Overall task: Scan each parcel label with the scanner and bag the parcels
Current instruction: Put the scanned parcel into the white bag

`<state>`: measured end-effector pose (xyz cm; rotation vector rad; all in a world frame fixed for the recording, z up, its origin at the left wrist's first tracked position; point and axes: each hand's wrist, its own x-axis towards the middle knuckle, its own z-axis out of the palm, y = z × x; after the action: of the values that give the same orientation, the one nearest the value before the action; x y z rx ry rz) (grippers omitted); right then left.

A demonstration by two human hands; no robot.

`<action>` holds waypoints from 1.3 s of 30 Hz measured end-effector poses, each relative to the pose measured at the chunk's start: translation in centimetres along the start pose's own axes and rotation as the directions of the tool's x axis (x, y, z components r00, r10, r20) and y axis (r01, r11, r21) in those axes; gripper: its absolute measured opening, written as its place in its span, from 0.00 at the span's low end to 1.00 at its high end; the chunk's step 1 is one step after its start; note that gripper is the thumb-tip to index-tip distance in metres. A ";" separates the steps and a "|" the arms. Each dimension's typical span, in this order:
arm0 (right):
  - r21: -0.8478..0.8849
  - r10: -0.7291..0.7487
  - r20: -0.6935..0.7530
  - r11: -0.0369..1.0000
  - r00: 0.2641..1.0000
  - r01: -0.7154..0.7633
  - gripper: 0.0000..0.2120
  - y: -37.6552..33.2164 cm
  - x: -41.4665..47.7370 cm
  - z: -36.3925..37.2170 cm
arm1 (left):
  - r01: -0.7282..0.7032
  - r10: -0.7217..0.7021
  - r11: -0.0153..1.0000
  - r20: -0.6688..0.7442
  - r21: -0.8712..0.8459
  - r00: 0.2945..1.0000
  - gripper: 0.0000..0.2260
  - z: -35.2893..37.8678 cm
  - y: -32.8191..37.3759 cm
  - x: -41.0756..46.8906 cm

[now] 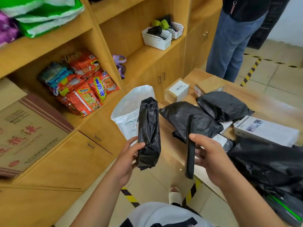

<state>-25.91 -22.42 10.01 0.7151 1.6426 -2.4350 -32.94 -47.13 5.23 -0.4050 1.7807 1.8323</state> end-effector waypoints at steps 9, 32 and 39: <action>0.082 0.076 0.031 0.994 0.997 -0.078 0.15 -2.4 6.7 1.5 | 0.044 -0.055 0.993 -0.109 -0.107 0.993 0.27 -2.2 3.4 6.7; 0.067 0.071 -0.200 0.996 0.977 -0.059 0.26 -8.1 19.2 13.2 | 0.181 -0.141 0.917 -0.137 0.355 0.980 0.37 -13.3 14.1 37.6; 0.102 0.100 -0.366 0.992 0.925 -0.067 0.24 -7.0 19.4 15.3 | 0.156 -0.102 0.562 -0.119 0.813 0.988 0.40 -13.3 13.4 42.4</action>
<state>-50.28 -30.28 11.90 1.3012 1.5831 -2.4343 -76.79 -52.54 -8.92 -0.1940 2.3314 0.7050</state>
